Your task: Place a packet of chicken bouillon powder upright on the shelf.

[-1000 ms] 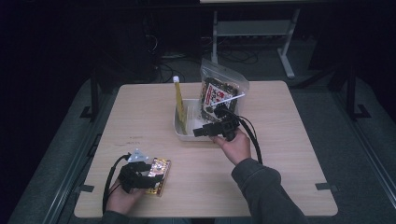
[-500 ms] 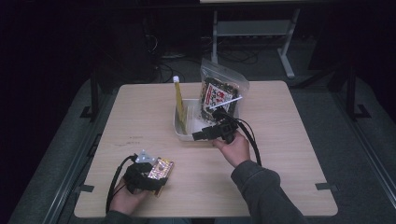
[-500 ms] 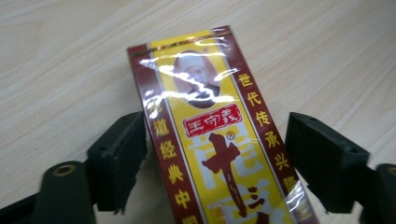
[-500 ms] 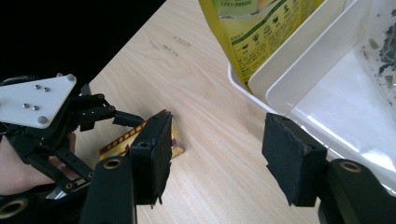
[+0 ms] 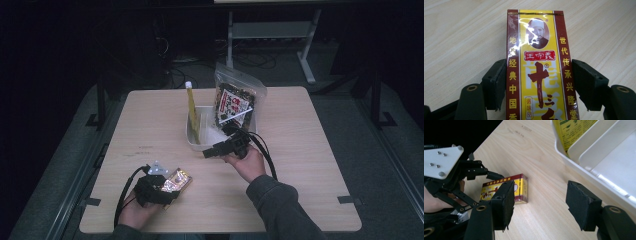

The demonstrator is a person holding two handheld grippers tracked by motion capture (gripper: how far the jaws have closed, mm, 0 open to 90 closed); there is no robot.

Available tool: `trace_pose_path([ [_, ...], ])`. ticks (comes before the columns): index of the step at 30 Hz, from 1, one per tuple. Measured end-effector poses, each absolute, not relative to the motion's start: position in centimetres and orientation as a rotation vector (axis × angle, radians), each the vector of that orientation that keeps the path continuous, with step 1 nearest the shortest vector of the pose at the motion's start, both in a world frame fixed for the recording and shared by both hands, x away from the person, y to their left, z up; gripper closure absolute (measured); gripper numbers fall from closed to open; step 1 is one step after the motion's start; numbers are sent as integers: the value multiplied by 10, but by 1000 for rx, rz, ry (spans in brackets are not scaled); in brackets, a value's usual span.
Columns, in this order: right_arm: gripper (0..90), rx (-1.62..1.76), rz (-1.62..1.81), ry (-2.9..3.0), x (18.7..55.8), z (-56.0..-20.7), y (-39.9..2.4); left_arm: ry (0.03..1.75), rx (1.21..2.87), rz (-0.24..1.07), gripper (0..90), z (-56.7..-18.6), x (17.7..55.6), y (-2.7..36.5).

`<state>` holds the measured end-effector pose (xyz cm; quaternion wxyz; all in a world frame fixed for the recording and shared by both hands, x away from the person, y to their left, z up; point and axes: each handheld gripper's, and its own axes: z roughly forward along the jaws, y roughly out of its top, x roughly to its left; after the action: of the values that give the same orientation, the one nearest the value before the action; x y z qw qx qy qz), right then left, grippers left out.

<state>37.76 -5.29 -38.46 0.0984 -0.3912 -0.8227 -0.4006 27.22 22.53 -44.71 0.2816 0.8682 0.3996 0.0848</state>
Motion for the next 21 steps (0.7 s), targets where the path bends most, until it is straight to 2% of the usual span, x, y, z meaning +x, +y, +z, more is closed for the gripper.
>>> trace_pose_path([
  [21, 400, -1013, -1056, -2369, 375, -407, -29, 945, 2261, 309, 325, -431, 265, 213],
])
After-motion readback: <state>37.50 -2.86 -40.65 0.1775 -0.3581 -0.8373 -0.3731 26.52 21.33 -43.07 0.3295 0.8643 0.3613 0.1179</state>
